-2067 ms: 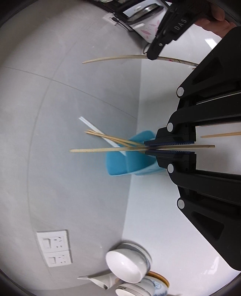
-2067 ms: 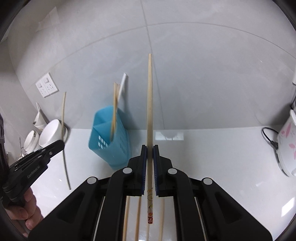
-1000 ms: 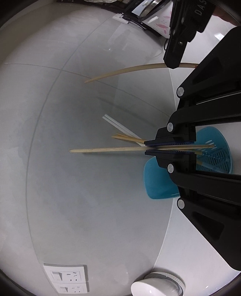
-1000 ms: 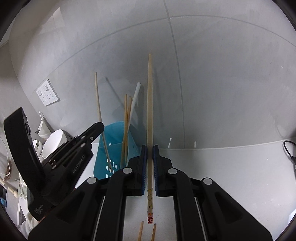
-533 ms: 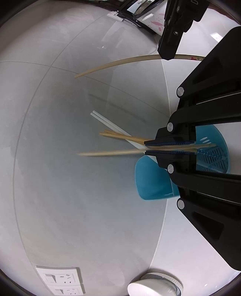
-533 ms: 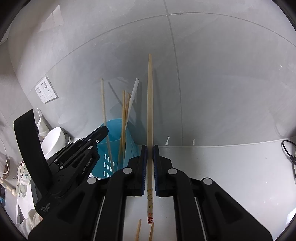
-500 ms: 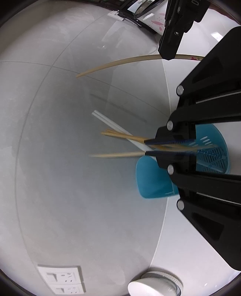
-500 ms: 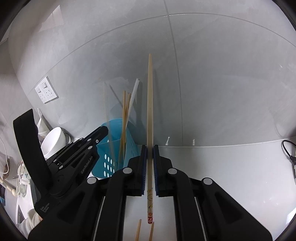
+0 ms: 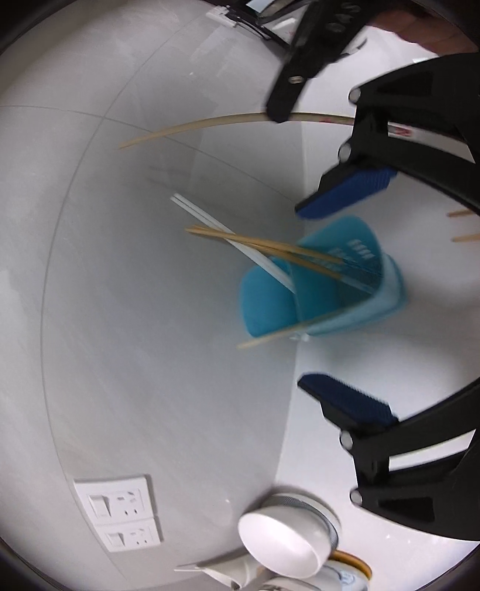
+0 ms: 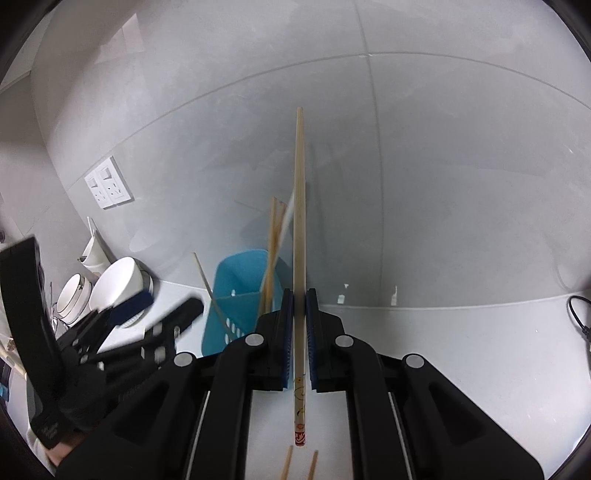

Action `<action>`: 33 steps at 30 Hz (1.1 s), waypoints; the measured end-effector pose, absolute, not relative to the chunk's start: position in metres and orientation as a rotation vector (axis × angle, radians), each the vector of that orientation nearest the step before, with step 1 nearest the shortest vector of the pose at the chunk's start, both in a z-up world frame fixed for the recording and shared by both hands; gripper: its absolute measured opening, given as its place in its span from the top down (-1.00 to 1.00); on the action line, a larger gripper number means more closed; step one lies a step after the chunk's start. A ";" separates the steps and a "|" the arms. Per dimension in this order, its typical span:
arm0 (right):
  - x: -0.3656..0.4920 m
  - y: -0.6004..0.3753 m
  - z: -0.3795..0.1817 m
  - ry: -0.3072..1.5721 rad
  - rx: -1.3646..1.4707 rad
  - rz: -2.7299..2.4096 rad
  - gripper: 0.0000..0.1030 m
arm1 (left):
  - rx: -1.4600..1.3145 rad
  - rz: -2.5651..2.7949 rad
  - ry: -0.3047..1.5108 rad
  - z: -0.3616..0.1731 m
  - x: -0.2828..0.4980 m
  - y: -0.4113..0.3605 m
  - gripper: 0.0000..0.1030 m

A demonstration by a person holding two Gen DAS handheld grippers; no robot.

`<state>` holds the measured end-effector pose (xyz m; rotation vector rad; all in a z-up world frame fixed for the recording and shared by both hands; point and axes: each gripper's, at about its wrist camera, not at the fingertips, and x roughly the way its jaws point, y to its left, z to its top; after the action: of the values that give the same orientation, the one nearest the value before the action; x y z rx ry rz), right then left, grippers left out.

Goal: Organize utensils
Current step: 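Lower the red-patterned chopstick into the blue holder and open the right tool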

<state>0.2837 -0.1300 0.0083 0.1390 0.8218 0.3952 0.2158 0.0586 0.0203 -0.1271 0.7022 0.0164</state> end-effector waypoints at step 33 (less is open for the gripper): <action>0.293 -0.064 -0.001 0.602 0.214 0.489 0.88 | -0.178 0.136 0.799 0.006 0.182 0.124 -0.89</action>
<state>0.2931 -0.0639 -0.0013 0.2143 0.6024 0.4885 0.1822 0.1244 0.0063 -0.1785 0.7993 0.1356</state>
